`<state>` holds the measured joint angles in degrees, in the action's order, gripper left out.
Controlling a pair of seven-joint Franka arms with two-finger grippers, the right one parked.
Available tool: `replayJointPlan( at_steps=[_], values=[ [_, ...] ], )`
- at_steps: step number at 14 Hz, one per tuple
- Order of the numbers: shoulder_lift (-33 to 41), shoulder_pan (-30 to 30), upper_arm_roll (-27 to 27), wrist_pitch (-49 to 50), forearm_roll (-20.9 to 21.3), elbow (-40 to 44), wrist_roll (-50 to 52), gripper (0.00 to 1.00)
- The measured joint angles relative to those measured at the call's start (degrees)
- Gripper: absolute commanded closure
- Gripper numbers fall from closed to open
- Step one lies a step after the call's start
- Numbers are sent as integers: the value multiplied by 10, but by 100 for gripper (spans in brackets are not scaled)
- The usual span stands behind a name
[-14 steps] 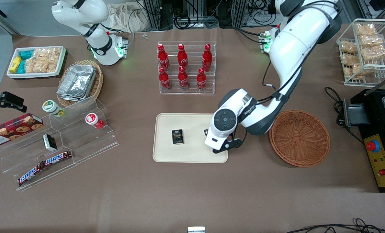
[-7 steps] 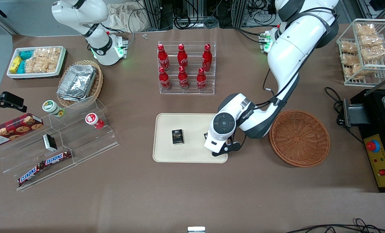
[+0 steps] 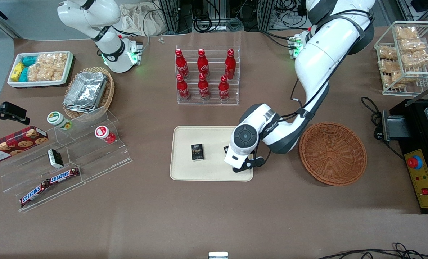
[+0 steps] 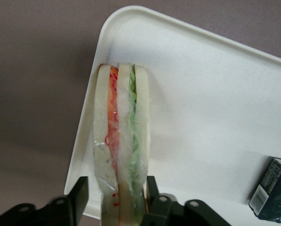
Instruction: Place sandwich from basket to tray
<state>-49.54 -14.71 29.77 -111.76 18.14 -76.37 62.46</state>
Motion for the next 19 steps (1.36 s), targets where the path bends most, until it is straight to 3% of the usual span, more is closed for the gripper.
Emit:
replayJointPlan(
  at_steps=[4,7,9,12,15,19],
  values=[
    [23,4,-1,90,21,14,0,0],
    [83,29,-5,122,16,2,-53,0],
    [159,43,-43,125,-33,-52,-142,0],
    [305,35,-179,125,-135,-161,-357,1],
    [415,55,-263,134,-155,-248,-548,1],
    [441,110,-273,160,-153,-257,-687,0]
  ],
)
